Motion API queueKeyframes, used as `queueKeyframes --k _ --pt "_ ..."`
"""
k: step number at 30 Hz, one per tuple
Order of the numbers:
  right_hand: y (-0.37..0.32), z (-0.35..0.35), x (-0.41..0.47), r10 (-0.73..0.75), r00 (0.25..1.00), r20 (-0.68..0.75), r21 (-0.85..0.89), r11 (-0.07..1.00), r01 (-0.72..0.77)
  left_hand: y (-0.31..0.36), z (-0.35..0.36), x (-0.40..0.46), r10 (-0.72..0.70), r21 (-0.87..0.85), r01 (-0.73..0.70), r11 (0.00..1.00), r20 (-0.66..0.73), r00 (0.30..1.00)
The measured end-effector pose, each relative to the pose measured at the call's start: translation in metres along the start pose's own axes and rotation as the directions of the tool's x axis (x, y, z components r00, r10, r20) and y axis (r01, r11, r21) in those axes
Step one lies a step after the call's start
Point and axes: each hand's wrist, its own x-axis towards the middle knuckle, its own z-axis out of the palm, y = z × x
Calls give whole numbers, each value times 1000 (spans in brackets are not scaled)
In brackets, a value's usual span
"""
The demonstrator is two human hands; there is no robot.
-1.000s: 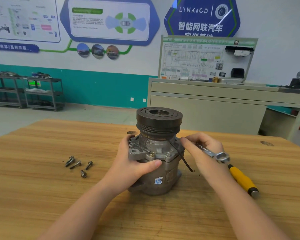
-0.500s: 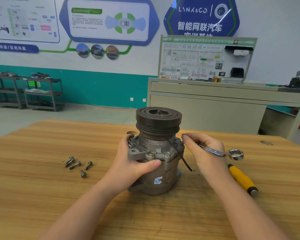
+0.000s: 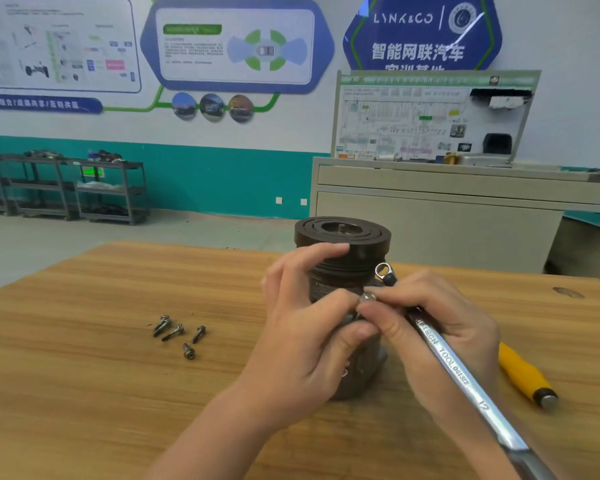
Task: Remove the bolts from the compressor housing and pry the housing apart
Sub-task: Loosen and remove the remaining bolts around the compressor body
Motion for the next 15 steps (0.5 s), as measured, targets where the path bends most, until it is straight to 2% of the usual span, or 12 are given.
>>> queueKeyframes --k 2,3,4,5,6,7,8,9,10,11,15 --pt "0 1 -1 38 999 -9 8 999 -38 -6 -6 3 -7 9 7 1000 -72 997" --pt "-1 1 -1 83 995 -52 50 996 -80 -14 -12 5 -73 21 77 997 -145 987" --pt "-2 1 -1 138 985 -108 119 985 -125 -25 -21 8 -196 22 207 978 -236 952" --pt "-2 0 -1 195 968 -159 200 966 -162 -41 -32 11 -357 18 381 924 -313 880" --pt "-2 -1 0 251 947 -201 273 943 -192 -61 -45 10 -519 63 574 816 -354 778" --pt "-2 -2 1 311 920 -236 336 915 -223 -81 -56 7 -661 185 747 638 -366 655" --pt "-2 -3 3 378 886 -268 386 885 -261 -98 -66 2 -772 326 846 421 -361 523" --pt "0 -2 4 441 848 -294 415 858 -302 -110 -71 -5 -843 429 871 239 -353 405" --pt "0 0 4 500 807 -316 435 832 -345 -117 -71 -12 -886 487 864 125 -338 318" --pt "2 2 4 545 769 -334 443 811 -382 -122 -68 -19 -907 514 855 68 -325 268" --pt "6 10 -1 631 684 -368 462 762 -454 -132 -51 -37 -922 589 808 -7 -316 222"
